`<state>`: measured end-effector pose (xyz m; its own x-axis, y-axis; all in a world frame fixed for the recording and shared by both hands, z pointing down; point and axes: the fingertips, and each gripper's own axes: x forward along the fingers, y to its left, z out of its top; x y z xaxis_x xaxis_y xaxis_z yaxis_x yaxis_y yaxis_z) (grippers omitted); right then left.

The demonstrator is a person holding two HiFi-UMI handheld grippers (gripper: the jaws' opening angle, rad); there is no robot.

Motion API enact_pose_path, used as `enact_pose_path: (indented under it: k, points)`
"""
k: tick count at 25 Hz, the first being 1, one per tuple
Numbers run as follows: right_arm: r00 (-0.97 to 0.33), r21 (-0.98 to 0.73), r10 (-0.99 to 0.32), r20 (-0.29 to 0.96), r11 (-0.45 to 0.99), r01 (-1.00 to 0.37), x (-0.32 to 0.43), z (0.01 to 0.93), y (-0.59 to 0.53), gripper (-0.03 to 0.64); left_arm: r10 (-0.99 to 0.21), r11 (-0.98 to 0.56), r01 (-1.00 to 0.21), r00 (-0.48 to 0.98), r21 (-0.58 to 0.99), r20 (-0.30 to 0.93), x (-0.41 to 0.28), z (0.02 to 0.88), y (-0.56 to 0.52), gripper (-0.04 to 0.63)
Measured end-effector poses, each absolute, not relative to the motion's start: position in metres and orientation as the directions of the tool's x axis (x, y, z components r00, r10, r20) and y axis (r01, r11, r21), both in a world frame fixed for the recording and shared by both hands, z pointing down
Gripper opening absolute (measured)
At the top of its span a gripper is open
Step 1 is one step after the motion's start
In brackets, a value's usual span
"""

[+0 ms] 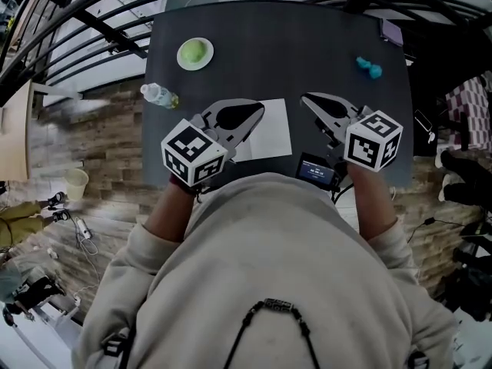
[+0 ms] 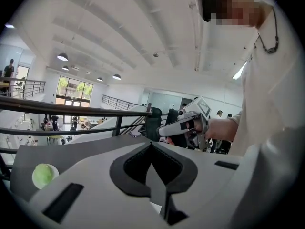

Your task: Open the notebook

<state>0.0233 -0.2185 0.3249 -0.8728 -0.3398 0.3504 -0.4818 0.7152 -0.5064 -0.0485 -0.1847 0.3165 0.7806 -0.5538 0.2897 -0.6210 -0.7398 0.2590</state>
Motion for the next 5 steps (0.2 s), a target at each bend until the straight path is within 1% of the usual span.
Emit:
enact_pose_path:
  k: [5]
  points:
    - [-0.877, -0.488, -0.315, 0.363, 0.738, -0.466, 0.0129, 0.3291, -0.2262, 0.015, -0.56, -0.727, -0.631, 0.773, 0.27, 0.298, -0.0523, 0.3252, -0.1913, 0.006]
